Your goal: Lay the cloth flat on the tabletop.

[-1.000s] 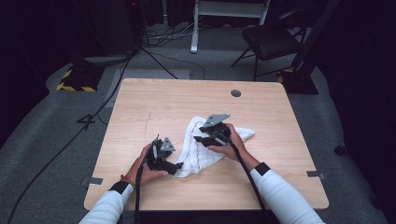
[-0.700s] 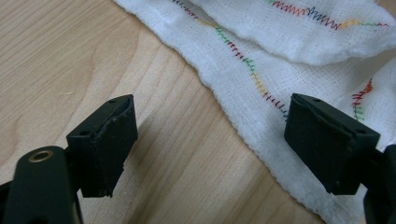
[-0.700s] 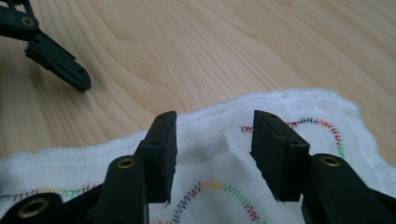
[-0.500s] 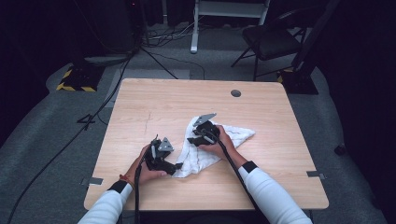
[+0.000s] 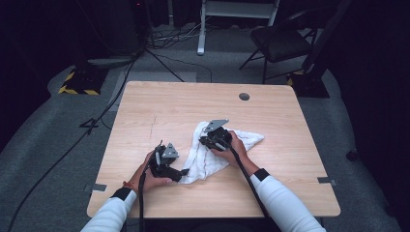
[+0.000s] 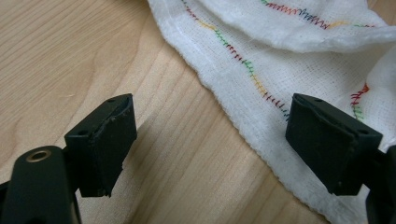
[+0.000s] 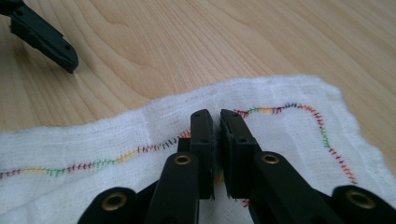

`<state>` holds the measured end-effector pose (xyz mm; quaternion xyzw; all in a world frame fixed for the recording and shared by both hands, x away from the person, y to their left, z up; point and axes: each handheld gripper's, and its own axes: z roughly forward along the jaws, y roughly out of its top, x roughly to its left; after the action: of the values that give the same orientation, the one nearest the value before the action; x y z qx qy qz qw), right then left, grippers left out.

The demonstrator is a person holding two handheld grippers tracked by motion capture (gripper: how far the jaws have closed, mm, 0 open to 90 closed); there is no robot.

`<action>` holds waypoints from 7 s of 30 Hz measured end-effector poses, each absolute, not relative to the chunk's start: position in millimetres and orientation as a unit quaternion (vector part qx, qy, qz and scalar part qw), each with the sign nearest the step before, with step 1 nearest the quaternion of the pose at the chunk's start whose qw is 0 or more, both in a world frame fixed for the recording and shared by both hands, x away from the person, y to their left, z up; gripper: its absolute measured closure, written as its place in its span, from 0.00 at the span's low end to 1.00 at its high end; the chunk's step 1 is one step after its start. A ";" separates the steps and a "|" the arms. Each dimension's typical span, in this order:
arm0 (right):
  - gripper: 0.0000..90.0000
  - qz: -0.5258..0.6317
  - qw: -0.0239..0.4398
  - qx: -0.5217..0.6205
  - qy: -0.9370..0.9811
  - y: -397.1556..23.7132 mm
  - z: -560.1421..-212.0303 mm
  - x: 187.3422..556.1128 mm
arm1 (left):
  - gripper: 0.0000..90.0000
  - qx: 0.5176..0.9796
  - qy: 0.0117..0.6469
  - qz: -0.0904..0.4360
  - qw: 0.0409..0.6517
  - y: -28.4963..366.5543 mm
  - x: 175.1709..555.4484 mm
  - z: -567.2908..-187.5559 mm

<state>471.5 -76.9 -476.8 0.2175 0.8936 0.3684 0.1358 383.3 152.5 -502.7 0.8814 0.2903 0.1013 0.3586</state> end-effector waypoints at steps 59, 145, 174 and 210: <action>0.95 0.373 0.107 0.240 0.890 -270.1 -465.7 329.5 | 0.19 0.897 0.287 0.094 0.324 136.9 367.3 -495.7; 0.94 0.321 0.195 0.384 0.844 -259.8 -490.1 516.1 | 0.88 0.884 0.310 0.103 0.335 81.5 514.0 -490.2; 0.66 0.372 0.194 0.333 0.844 -273.8 -459.9 476.5 | 0.29 0.877 0.294 0.114 0.362 96.3 463.8 -468.6; 0.60 0.341 0.133 0.278 0.888 -294.3 -489.0 370.1 | 0.24 0.901 0.279 0.084 0.322 135.7 366.2 -494.1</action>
<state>370.1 -294.3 -489.0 0.2778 0.8883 0.3407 0.1329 366.2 135.7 -494.1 0.9008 0.2794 0.0843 0.3216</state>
